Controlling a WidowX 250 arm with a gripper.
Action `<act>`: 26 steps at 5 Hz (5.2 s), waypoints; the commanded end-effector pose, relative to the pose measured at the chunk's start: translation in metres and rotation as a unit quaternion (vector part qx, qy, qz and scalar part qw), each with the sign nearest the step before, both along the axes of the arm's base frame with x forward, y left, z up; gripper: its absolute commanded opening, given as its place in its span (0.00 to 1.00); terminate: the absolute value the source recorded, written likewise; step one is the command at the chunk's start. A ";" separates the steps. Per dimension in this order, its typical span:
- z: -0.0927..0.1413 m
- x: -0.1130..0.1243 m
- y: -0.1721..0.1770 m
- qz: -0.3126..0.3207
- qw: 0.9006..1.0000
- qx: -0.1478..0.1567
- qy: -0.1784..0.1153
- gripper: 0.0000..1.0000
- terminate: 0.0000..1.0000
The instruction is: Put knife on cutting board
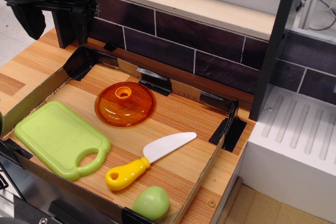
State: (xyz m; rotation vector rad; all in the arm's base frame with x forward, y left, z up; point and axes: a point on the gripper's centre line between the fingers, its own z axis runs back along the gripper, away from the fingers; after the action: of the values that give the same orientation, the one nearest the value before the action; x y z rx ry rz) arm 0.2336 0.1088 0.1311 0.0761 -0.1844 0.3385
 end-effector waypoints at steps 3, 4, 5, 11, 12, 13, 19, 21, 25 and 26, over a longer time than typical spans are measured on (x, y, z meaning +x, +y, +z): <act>0.001 -0.020 -0.040 -0.092 0.995 -0.017 0.046 1.00 0.00; -0.008 -0.033 -0.050 -0.151 0.986 -0.014 0.064 1.00 0.00; -0.019 -0.044 -0.053 -0.196 0.979 -0.008 0.061 1.00 0.00; -0.085 -0.038 -0.078 -0.234 0.968 -0.017 0.087 1.00 0.00; -0.089 -0.042 -0.086 -0.242 0.964 -0.029 0.107 1.00 0.00; -0.095 -0.047 -0.092 -0.250 0.962 -0.023 0.112 1.00 0.00; -0.126 -0.048 -0.099 -0.236 0.963 0.005 0.129 1.00 0.00; -0.123 -0.042 -0.106 -0.223 0.965 -0.001 0.137 0.00 0.00; -0.057 -0.013 -0.102 -0.161 0.987 -0.015 0.007 0.00 0.00; -0.041 -0.021 -0.089 -0.066 0.998 -0.021 -0.011 0.00 0.00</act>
State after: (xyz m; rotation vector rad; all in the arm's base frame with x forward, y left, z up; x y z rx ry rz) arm 0.2089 0.0169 0.0805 0.0160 -0.1504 0.2321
